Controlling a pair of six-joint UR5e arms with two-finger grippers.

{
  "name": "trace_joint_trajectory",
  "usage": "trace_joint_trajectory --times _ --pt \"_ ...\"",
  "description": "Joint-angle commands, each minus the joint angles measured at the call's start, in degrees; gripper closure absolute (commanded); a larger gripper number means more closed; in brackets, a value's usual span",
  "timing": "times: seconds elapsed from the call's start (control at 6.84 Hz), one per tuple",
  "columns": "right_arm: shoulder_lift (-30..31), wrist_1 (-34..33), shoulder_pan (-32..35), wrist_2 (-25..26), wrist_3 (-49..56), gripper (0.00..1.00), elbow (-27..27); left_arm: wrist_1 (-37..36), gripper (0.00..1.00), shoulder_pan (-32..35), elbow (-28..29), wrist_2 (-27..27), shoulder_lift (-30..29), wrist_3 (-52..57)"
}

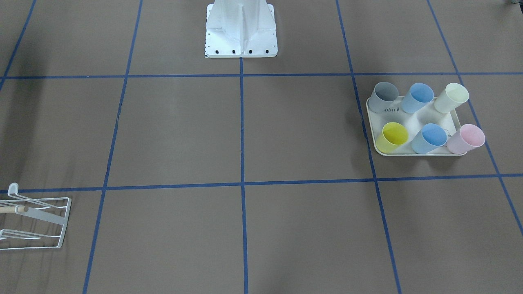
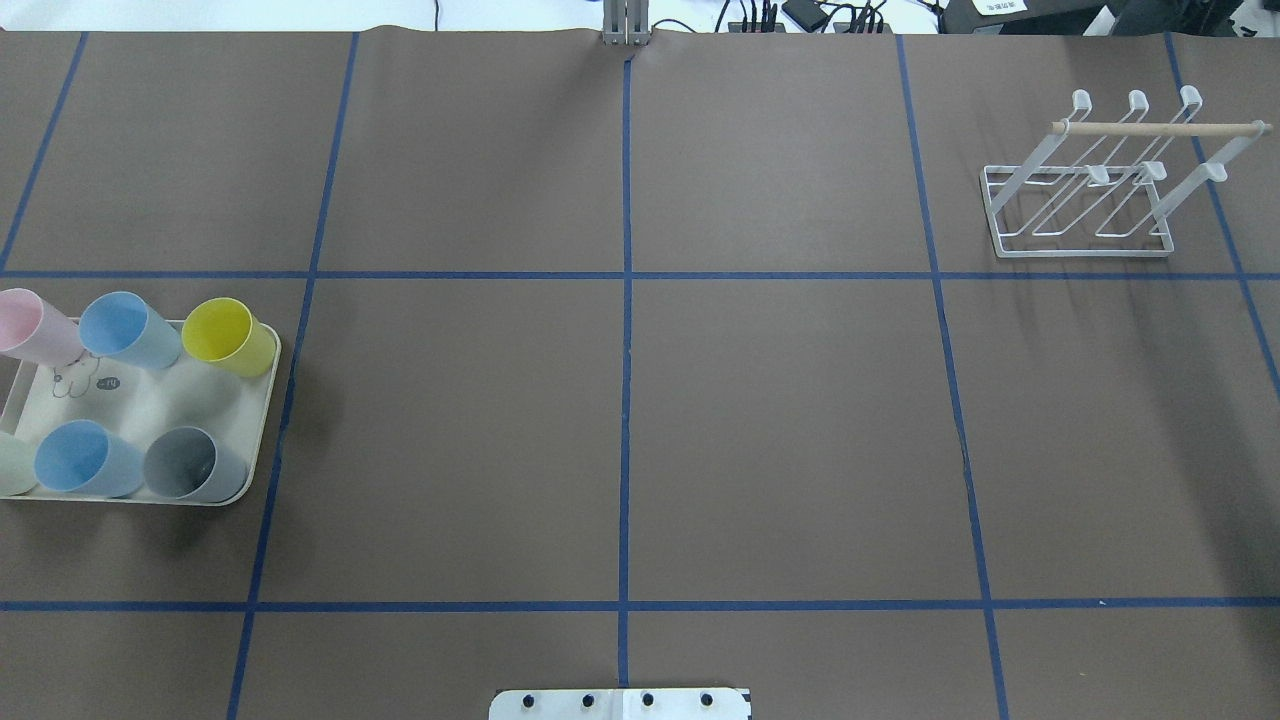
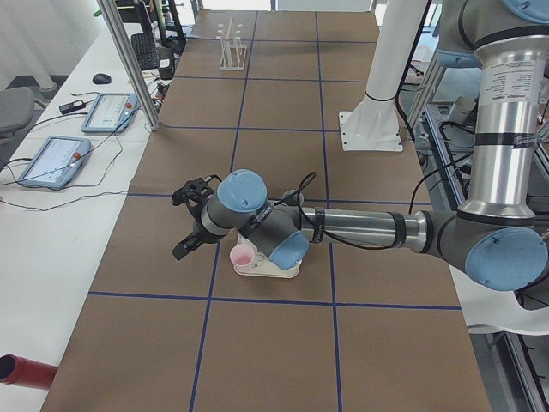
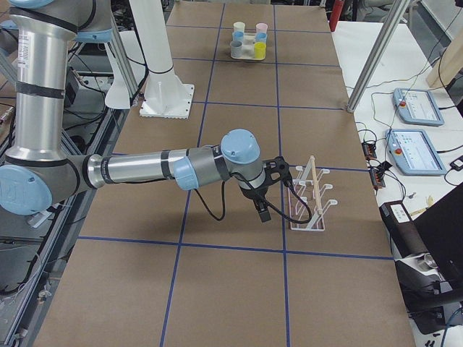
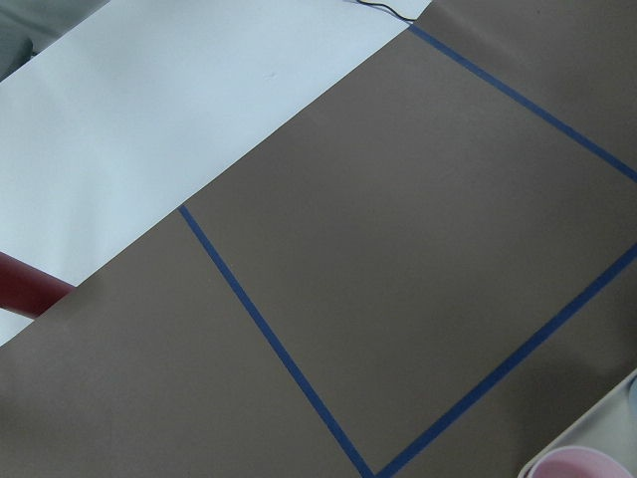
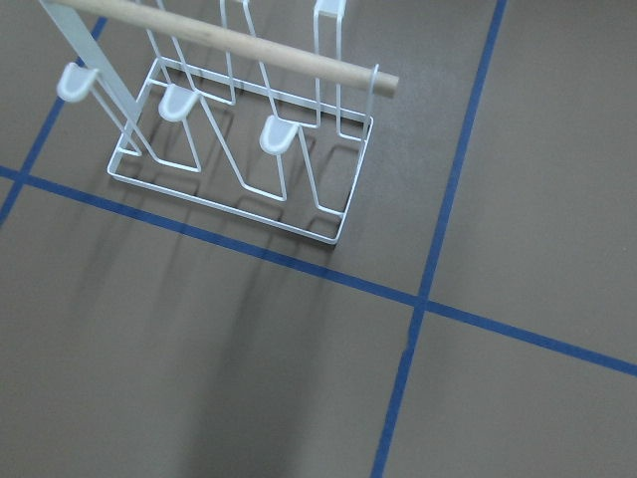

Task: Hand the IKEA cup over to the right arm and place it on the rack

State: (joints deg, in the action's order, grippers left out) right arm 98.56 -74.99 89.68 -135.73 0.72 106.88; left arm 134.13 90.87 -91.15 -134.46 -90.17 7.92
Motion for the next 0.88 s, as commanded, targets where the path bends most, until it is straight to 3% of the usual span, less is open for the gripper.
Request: trace_joint_trajectory --times 0.0,0.15,0.44,0.73 --pt "-0.1 7.7 -6.7 -0.4 -13.7 0.00 0.4 6.9 0.00 -7.0 1.7 0.1 -0.1 -5.3" --pt "-0.1 12.4 -10.9 0.7 -21.8 0.00 0.8 7.4 0.00 -8.9 2.0 0.2 0.3 -11.4" --pt "0.0 15.1 -16.4 3.3 -30.2 0.00 1.9 16.5 0.00 -12.3 7.6 0.9 2.0 -19.5" --pt "0.0 15.3 -19.5 7.0 -34.8 0.00 3.4 27.5 0.00 -16.3 12.0 7.5 4.9 -28.9"
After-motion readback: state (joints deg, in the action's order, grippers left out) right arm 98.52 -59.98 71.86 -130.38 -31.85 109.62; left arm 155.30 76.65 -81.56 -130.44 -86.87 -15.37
